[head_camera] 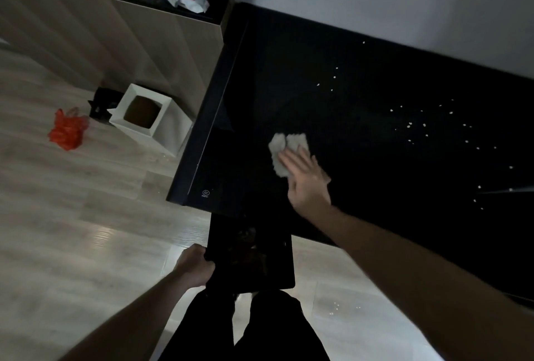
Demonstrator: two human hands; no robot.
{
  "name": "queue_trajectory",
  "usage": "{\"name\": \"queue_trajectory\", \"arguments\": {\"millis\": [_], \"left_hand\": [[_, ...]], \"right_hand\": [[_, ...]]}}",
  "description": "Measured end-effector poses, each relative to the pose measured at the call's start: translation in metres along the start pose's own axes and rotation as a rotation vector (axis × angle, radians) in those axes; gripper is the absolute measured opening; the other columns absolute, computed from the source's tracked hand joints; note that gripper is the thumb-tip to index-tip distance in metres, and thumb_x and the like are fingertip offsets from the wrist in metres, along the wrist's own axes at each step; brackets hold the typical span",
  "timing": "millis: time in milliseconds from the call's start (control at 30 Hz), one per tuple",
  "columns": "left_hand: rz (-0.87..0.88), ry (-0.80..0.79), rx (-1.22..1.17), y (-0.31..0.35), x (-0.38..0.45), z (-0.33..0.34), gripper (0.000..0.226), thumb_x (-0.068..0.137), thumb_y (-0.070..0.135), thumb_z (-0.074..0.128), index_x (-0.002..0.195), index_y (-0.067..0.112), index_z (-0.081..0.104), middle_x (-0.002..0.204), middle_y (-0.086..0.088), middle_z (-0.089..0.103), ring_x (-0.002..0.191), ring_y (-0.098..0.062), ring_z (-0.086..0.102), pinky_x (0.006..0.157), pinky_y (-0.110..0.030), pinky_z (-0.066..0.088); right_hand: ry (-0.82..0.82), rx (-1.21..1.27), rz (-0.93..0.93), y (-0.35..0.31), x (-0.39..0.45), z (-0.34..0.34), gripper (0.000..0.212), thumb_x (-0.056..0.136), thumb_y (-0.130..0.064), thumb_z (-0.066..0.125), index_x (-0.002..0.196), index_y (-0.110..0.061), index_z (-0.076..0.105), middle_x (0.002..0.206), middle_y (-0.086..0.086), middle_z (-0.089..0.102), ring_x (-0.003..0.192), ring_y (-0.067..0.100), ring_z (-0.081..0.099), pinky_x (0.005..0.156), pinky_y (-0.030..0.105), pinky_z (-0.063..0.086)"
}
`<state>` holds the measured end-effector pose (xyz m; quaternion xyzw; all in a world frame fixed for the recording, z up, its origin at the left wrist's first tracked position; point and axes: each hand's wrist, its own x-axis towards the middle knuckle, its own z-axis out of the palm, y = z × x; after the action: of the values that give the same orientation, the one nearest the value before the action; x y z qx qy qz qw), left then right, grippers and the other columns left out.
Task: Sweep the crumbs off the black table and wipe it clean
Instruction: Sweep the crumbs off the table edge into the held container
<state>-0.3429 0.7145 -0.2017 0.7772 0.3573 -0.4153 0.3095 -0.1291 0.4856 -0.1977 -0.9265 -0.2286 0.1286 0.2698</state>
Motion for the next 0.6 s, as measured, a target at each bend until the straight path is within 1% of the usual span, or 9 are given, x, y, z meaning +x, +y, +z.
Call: {"name": "queue_trajectory", "arguments": {"millis": [100,167,267,333,367,433,467,533,600], "left_hand": [[0.008,-0.008,0.002,-0.002,-0.002,-0.004,0.025,0.082,0.014,0.057,0.056,0.012,0.059,0.061,-0.003,0.065,0.071,-0.028,0.074,0.06,-0.03,0.054],[0.016,-0.014,0.008,-0.005,-0.003,-0.007,0.025,0.08,0.013,0.057,0.056,0.012,0.058,0.06,-0.002,0.064,0.072,-0.029,0.074,0.061,-0.033,0.055],[0.033,-0.016,0.039,-0.01,-0.003,-0.01,0.025,0.079,0.012,0.057,0.055,0.012,0.058,0.057,-0.001,0.061,0.069,-0.029,0.07,0.06,-0.028,0.05],[0.042,-0.014,0.044,-0.014,-0.001,-0.012,0.026,0.079,0.011,0.056,0.053,0.013,0.056,0.055,-0.001,0.059,0.066,-0.027,0.066,0.06,-0.025,0.046],[0.042,-0.013,0.052,-0.016,-0.001,-0.013,0.027,0.079,0.011,0.056,0.052,0.013,0.055,0.054,0.0,0.058,0.065,-0.026,0.065,0.059,-0.025,0.045],[0.043,-0.01,0.077,-0.019,0.0,-0.015,0.028,0.079,0.01,0.057,0.051,0.014,0.052,0.054,0.001,0.056,0.066,-0.027,0.063,0.061,-0.025,0.044],[0.044,-0.013,0.084,-0.021,0.001,-0.016,0.028,0.078,0.011,0.057,0.051,0.015,0.053,0.054,0.001,0.057,0.067,-0.027,0.063,0.061,-0.025,0.045],[0.045,-0.02,0.089,-0.022,0.001,-0.018,0.026,0.078,0.01,0.056,0.053,0.015,0.057,0.055,0.001,0.06,0.067,-0.026,0.066,0.062,-0.025,0.048],[0.054,-0.014,0.115,-0.021,-0.001,-0.019,0.025,0.078,0.01,0.056,0.054,0.015,0.056,0.055,0.001,0.06,0.066,-0.025,0.065,0.061,-0.025,0.047]], "right_hand": [[-0.054,0.063,-0.057,-0.031,-0.058,0.028,0.068,0.09,0.003,0.05,0.151,-0.027,0.053,0.16,-0.01,0.048,0.158,0.02,0.028,0.129,0.05,0.02],[-0.093,0.12,-0.056,-0.053,-0.092,0.044,0.07,0.089,0.007,0.051,0.149,-0.028,0.056,0.158,-0.015,0.049,0.158,0.012,0.027,0.129,0.049,0.022],[-0.188,0.215,-0.032,-0.081,-0.126,0.05,0.066,0.096,0.004,0.046,0.151,-0.031,0.053,0.161,-0.023,0.04,0.155,-0.005,0.021,0.129,0.034,0.023],[-0.173,0.298,0.046,-0.092,-0.136,0.044,0.062,0.101,0.002,0.046,0.151,-0.035,0.053,0.158,-0.03,0.039,0.15,-0.013,0.026,0.124,0.027,0.032],[-0.148,0.347,0.073,-0.097,-0.139,0.04,0.063,0.101,0.004,0.047,0.151,-0.035,0.053,0.159,-0.029,0.039,0.15,-0.011,0.029,0.123,0.027,0.034],[-0.066,0.468,0.096,-0.102,-0.139,0.03,0.065,0.101,0.011,0.048,0.153,-0.029,0.051,0.163,-0.019,0.041,0.153,0.001,0.033,0.125,0.029,0.033],[-0.023,0.491,0.114,-0.101,-0.138,0.024,0.063,0.102,0.011,0.048,0.152,-0.028,0.052,0.163,-0.016,0.042,0.153,0.004,0.035,0.124,0.028,0.034],[0.028,0.46,0.172,-0.096,-0.131,0.007,0.061,0.103,0.005,0.05,0.153,-0.031,0.051,0.162,-0.017,0.043,0.151,0.001,0.038,0.123,0.027,0.036],[0.055,0.454,0.215,-0.087,-0.121,-0.01,0.064,0.102,0.005,0.049,0.153,-0.035,0.05,0.162,-0.019,0.042,0.15,-0.001,0.037,0.123,0.029,0.037]]}}
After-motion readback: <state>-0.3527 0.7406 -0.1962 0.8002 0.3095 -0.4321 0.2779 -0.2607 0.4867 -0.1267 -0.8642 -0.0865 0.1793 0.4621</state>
